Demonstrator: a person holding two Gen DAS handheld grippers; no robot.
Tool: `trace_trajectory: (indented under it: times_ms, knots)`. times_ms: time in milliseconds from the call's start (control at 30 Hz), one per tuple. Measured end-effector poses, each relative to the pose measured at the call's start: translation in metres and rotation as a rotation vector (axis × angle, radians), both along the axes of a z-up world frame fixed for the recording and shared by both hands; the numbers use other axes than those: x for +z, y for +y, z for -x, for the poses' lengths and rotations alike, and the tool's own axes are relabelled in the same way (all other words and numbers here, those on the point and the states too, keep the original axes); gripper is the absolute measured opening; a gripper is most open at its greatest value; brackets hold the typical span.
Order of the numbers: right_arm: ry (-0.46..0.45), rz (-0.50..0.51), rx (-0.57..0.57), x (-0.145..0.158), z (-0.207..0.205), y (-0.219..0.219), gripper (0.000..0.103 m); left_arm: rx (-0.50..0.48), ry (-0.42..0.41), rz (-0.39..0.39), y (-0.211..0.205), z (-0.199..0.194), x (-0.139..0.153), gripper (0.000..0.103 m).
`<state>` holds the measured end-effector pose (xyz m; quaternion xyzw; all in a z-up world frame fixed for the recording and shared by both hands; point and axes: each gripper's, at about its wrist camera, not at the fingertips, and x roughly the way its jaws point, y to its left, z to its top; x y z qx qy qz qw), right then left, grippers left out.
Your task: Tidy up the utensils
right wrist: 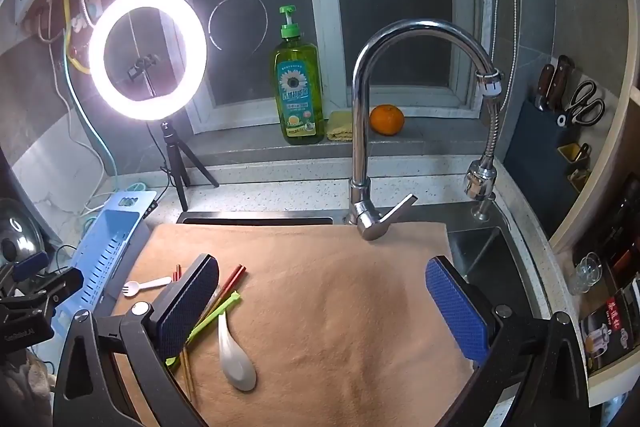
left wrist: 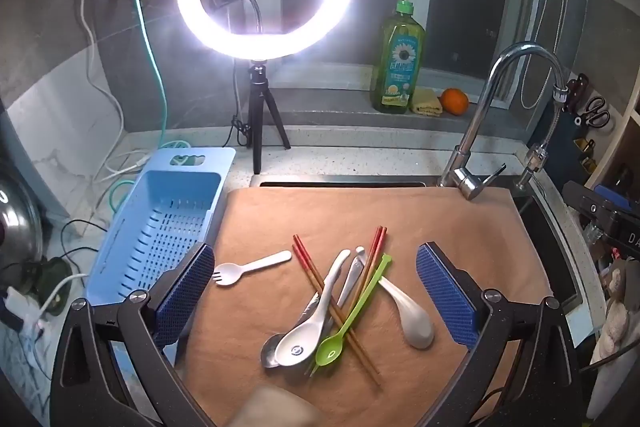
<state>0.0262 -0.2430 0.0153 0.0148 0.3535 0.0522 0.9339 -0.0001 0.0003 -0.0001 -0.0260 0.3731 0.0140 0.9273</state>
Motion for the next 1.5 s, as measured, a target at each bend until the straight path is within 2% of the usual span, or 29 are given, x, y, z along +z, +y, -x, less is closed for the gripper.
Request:
trace_trajectory:
  times_ms: [267,300,1500]
  knots:
    - [0.004,-0.008,0.007,-0.004,0.0,0.003,0.102,0.009,-0.016,-0.005,0.002,0.006,0.0,0.101]
    - [0.007,-0.013,0.008,-0.005,0.0,0.004,0.102,0.001,-0.001,-0.026,-0.003,0.004,-0.006,0.101]
    - [0.029,-0.064,0.027,-0.005,0.004,0.009,0.102,0.0,-0.006,-0.027,-0.003,0.008,-0.002,0.101]
